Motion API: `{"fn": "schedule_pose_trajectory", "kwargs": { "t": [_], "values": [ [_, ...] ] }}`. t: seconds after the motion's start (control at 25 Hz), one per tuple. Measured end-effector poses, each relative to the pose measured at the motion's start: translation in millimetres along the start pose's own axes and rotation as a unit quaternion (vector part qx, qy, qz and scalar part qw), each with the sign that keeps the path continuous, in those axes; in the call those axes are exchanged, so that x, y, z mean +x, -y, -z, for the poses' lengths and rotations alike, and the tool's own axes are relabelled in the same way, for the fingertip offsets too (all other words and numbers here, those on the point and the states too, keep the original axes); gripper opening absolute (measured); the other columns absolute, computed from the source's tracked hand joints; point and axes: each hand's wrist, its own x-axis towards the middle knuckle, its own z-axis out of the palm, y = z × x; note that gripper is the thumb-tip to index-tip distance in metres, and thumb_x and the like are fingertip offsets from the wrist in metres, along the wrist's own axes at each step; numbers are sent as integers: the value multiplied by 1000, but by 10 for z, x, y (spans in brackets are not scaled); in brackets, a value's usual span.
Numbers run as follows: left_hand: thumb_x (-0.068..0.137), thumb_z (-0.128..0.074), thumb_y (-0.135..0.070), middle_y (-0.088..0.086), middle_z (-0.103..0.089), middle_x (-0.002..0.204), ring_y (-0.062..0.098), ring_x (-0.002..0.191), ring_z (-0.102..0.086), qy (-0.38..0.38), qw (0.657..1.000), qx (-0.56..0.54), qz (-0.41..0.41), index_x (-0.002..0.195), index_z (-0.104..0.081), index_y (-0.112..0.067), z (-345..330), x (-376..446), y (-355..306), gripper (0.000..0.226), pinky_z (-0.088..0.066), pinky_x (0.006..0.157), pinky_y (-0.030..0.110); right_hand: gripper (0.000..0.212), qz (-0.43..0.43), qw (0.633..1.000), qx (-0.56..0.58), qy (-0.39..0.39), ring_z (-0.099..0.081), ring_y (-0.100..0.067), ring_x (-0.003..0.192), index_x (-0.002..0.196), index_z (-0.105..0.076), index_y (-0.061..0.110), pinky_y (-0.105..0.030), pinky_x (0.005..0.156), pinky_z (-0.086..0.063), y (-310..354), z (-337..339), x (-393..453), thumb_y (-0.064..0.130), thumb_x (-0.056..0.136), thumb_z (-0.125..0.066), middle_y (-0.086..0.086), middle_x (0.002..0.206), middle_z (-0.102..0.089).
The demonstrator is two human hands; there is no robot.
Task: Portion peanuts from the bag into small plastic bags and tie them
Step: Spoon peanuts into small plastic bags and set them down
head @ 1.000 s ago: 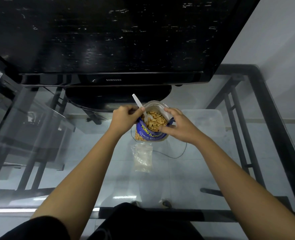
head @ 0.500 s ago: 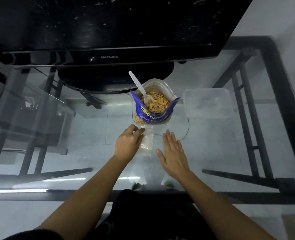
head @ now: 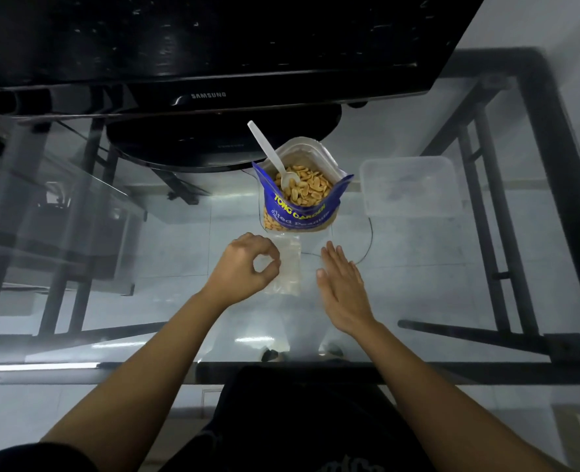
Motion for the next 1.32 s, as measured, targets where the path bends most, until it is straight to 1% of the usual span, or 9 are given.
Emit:
{"fn": "schedule_pose_trajectory", "kwargs": {
  "t": [0.16,0.28,0.36,0.56,0.8,0.92,1.08,1.24,1.32],
  "values": [
    [79,-59,-15,-7,-71,80,8,78,-63,6,955,-266,130,81,-69,-20,205,53,-112,11,-49,70,14,57,-60,941,332,37,-46,-6,122,134,-43,27,-24,104,-34,322,216,-96,52,83,-52,9,133,-50],
    [85,-51,6,-3,-73,79,6,76,-66,9,924,-335,184,87,-71,-12,269,68,-122,26,-54,73,16,39,-73,921,382,-13,-65,-13,85,111,-57,26,-24,79,-53,434,263,-122,21,77,-74,5,90,-67],
    [84,-53,8,-5,-75,77,7,79,-68,33,916,-348,199,86,-72,-15,302,91,-111,31,-56,77,19,44,-73,914,399,-25,-66,-11,74,117,-56,19,-23,71,-55,413,329,-88,11,77,-73,2,77,-69],
    [86,-55,3,-3,-76,78,12,80,-71,94,892,-384,220,88,-71,-16,376,115,-137,25,-56,73,19,72,-24,943,324,66,-68,-10,93,142,-27,30,-25,88,-52,395,622,-21,14,83,-66,5,94,-72],
    [84,-63,-7,-3,-71,62,9,65,-68,76,902,-359,227,95,-61,-15,383,201,-270,13,-50,58,14,76,13,978,211,2,-65,-5,86,142,-27,29,-15,82,-49,451,739,10,19,80,-71,2,89,-68],
    [84,-63,-7,-8,-68,59,0,56,-61,16,941,-260,217,84,-67,-12,344,214,-279,6,-45,54,9,69,-21,955,290,-58,-67,-10,77,137,-35,26,-19,74,-54,416,744,28,19,79,-72,1,82,-65],
    [85,-61,-9,4,-69,71,3,60,-62,-39,956,-193,219,88,-68,-7,311,168,-322,8,-51,64,14,63,-39,913,405,-15,-68,-11,81,138,-31,25,-24,77,-56,361,768,43,7,86,-62,-4,87,-66],
    [81,-66,-9,11,-70,73,9,60,-63,-24,952,-208,221,82,-71,-9,362,103,-437,5,-52,66,22,70,69,984,128,-104,-46,-8,118,140,-30,19,1,92,-32,450,773,-67,21,81,-67,2,126,-48],
    [79,-65,-2,12,-69,72,5,55,-61,-9,940,-250,230,78,-70,-9,405,104,-519,9,-51,61,17,80,167,979,25,-110,-36,-9,126,139,-33,18,-10,103,-27,529,746,-133,45,73,-71,2,138,-41]
  ]
}}
